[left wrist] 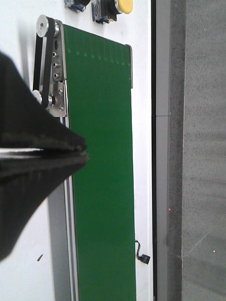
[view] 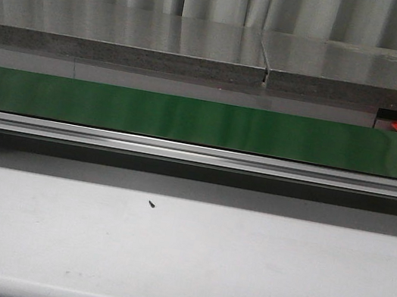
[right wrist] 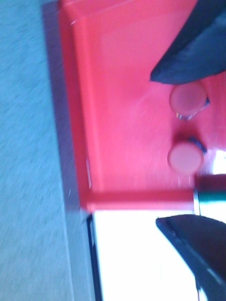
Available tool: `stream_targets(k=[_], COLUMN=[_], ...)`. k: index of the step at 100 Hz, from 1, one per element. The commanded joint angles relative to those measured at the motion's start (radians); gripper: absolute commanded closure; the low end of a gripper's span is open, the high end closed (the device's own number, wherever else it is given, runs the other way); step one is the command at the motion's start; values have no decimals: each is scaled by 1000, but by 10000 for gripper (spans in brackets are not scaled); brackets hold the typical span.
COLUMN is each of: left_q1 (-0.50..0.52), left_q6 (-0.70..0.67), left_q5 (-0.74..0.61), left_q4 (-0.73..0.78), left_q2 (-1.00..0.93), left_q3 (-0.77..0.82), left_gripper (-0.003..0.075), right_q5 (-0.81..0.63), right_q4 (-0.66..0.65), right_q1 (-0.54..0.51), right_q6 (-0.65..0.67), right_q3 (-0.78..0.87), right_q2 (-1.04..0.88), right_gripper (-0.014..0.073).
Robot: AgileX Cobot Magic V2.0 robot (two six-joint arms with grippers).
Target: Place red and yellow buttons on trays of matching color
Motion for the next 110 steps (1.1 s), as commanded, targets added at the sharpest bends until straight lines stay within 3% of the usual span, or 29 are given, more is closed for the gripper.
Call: stream_targets(k=[1, 23, 41, 72, 86, 110], left_q1=[-5, -5, -5, -5, -5, -5], left_q6=[-1, -1, -1, -1, -1, -1], left_q5=[-61, -61, -61, -61, -61, -61], left_q4=[-25, -25, -25, -25, -25, -25], left_q2=[0, 0, 0, 0, 0, 0], left_q3=[-24, -24, -24, -24, -24, -24], left_gripper=[739, 739, 739, 739, 739, 739], right_q5=[-56, -176, -276, -299, -301, -297], right_q4=[23, 23, 23, 23, 24, 23], right_q1=[44, 168, 270, 368, 369, 369], right_q6=[-33, -73, -92, -92, -92, -92], right_q3=[23, 270, 553, 997, 1150, 1269], right_q2=[-145, -401, -631, -1018, -1174, -1333], right_gripper=[22, 27, 80, 95, 242, 624])
